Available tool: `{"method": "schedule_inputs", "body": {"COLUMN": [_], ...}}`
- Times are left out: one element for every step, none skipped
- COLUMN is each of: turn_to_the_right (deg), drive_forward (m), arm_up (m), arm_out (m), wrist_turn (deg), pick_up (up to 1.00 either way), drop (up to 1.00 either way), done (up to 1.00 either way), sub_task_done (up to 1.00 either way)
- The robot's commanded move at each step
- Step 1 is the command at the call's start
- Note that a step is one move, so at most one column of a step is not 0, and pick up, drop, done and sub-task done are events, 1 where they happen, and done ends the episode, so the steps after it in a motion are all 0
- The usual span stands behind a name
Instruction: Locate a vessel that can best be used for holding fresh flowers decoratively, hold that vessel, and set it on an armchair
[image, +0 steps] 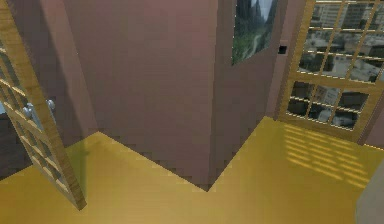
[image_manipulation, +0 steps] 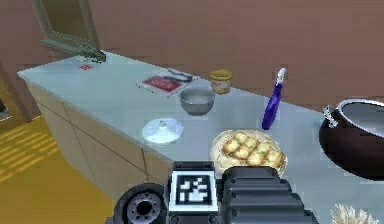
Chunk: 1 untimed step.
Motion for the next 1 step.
{"method": "schedule_inputs", "body": {"turn_to_the_right": [0.0], "drive_forward": [0.00], "arm_up": [0.00], "arm_out": [0.24], "wrist_turn": [0.0], "pick_up": [0.00], "drop": [0.00], "done": [0.00], "sub_task_done": [0.00]}}
